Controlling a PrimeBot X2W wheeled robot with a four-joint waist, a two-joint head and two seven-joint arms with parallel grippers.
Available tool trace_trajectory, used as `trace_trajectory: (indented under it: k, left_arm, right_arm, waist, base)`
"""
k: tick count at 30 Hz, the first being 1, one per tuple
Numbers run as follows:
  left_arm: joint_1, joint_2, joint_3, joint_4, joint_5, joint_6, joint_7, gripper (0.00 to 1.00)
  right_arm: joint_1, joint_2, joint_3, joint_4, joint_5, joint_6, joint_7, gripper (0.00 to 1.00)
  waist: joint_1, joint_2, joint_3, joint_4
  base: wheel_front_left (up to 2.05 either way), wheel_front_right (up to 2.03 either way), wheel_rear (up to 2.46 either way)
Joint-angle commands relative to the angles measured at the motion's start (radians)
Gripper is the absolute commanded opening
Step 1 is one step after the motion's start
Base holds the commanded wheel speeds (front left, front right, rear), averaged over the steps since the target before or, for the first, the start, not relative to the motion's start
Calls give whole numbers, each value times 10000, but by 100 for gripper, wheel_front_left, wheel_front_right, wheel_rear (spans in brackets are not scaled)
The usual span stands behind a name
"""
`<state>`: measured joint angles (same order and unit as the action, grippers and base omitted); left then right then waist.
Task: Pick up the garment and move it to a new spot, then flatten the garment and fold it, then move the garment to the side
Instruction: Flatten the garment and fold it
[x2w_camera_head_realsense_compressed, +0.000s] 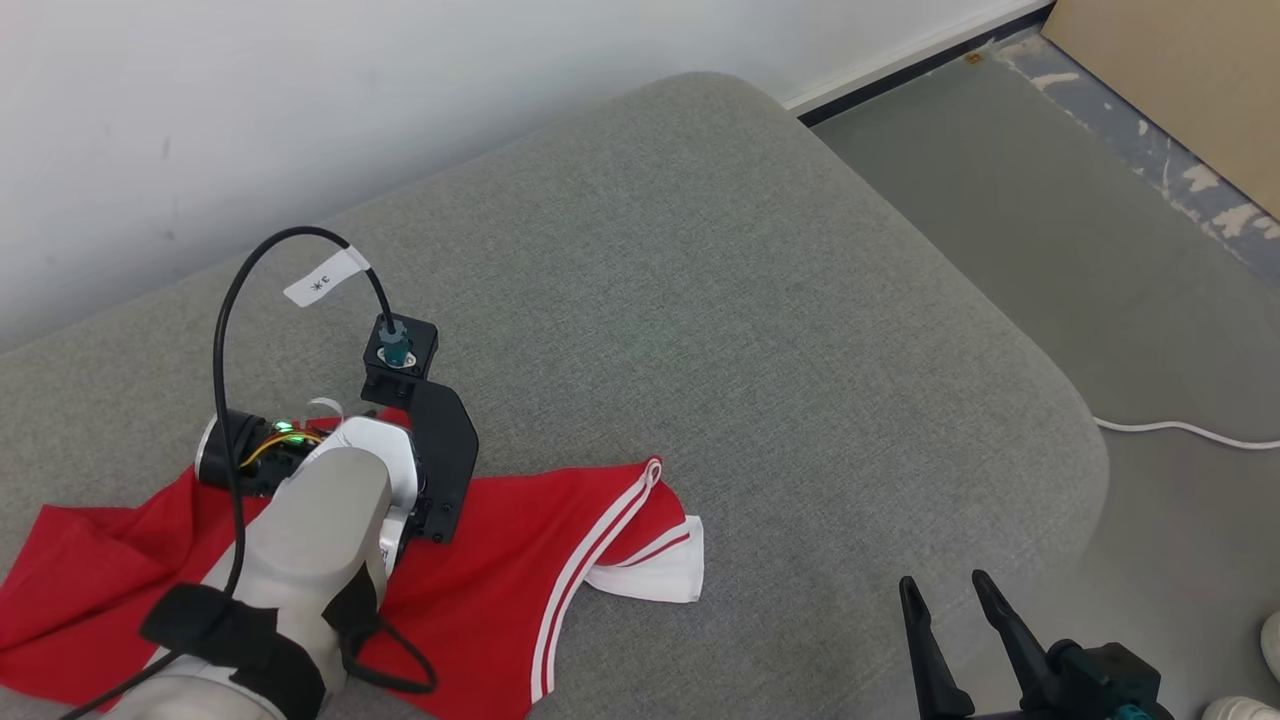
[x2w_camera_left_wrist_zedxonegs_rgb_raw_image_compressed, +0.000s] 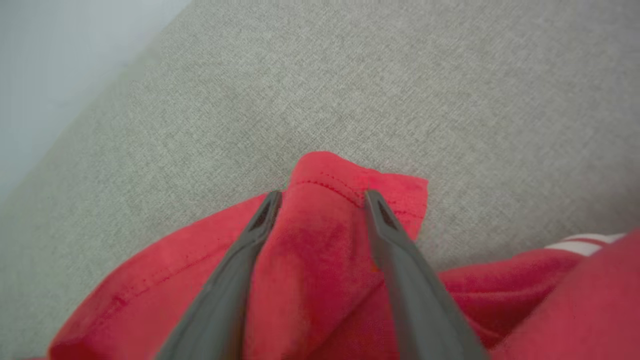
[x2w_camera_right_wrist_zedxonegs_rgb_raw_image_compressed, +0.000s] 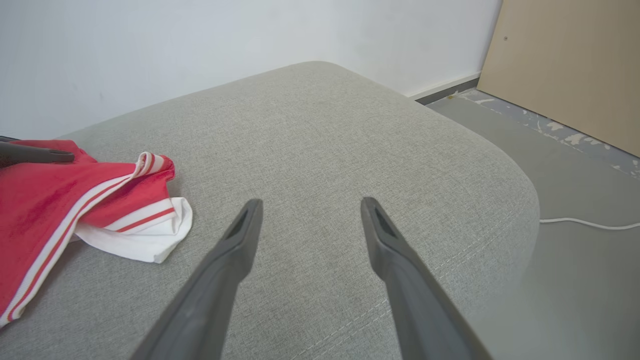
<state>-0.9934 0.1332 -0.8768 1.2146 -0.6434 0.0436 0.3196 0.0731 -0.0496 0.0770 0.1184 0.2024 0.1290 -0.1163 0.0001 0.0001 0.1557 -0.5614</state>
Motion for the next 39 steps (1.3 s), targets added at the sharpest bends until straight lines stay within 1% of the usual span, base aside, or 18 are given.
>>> trace_trajectory:
  k: [1, 8, 11, 12, 14, 17, 18, 19, 20, 24, 26, 28, 32, 35, 39]
  left_arm:
    - [-139, -41, 2, 41, 46, -98, -132, 0]
    - [-241, -199, 325, -143, -303, -489, -1576, 0]
    - [-549, -323, 697, -442, -628, -604, -2551, 0]
    - [-549, -323, 697, -442, -628, -604, -2551, 0]
    - [-772, -462, 1080, -764, -895, -626, -3362, 0]
    - [-1037, -589, 1537, -1283, -1288, -773, -4529, 0]
    - [-1181, -631, 1665, -1502, -1381, -804, -4893, 0]
    - [-1438, -694, 1850, -1940, -1473, -863, -5352, 0]
    - [-1516, -721, 1976, -2201, -1602, -904, -5517, 0]
    - [-1718, -778, 2718, -3555, -1986, -956, -5835, 0]
    - [-1562, -772, 3477, -4525, -2177, -901, -5856, 0]
    - [-968, -708, 4367, -5504, -2236, -778, -5847, 0]
    - [827, -647, 5747, -6953, -2451, -566, -5848, 0]
    - [2557, -660, 6265, -7627, -2671, -415, -5852, 0]
    - [4978, -494, 6669, -7851, -2782, -82, -5853, 0]
  right_arm:
    - [-107, 4, 47, 27, 96, 35, -69, 100]
    - [-303, 3, 323, 141, -95, 35, 137, 100]
    - [-363, 3, 462, 183, -165, 35, 260, 100]
    - [-363, 3, 462, 183, -165, 35, 260, 100]
    - [-432, 1, 525, 204, -226, 35, 356, 100]
    - [-440, 4, 573, 229, -306, 35, 501, 100]
    - [-404, 0, 525, 226, -353, 35, 532, 100]
    - [-331, 3, 454, 184, -403, 35, 569, 100]
    - [-290, 3, 413, 151, -427, 35, 586, 100]
    - [-120, 3, 242, 68, -491, 35, 608, 100]
    - [-72, 1, 143, 22, -473, 35, 599, 100]
    - [-61, 0, 138, 4, -453, 35, 596, 100]
    - [102, 4, 100, -43, -416, 35, 639, 100]
    - [205, -5, -8, -80, -402, 35, 673, 100]
    - [274, 4, 54, -127, -370, 35, 702, 100]
  waist:
    - [-1, -1, -18, 8]
    - [-1, -1, -361, 107]
    - [-1, -1, -586, 174]
    - [-1, -1, -586, 174]
    - [-1, -1, -754, 230]
    - [-1, -1, -1042, 376]
    - [-1, -1, -1118, 501]
    - [-1, -1, -1245, 771]
    - [-1, -1, -1304, 909]
    - [-1, -1, -1522, 1639]
    - [-1, -1, -1606, 2074]
    - [-1, -1, -1684, 2462]
    - [-1, -1, -1861, 3298]
    - [-1, -1, -1942, 3912]
    - [-1, -1, -1988, 4485]
  base:
    - [0, 0, 0]
    - [0, 0, 0]
    - [0, 0, 0]
    - [0, 0, 0]
    - [0, 0, 0]
    - [0, 0, 0]
    - [0, 0, 0]
    - [0, 0, 0]
    - [0, 0, 0]
    - [0, 0, 0]
    - [0, 0, 0]
    - [0, 0, 0]
    - [0, 0, 0]
    - [0, 0, 0]
    - [0, 0, 0]
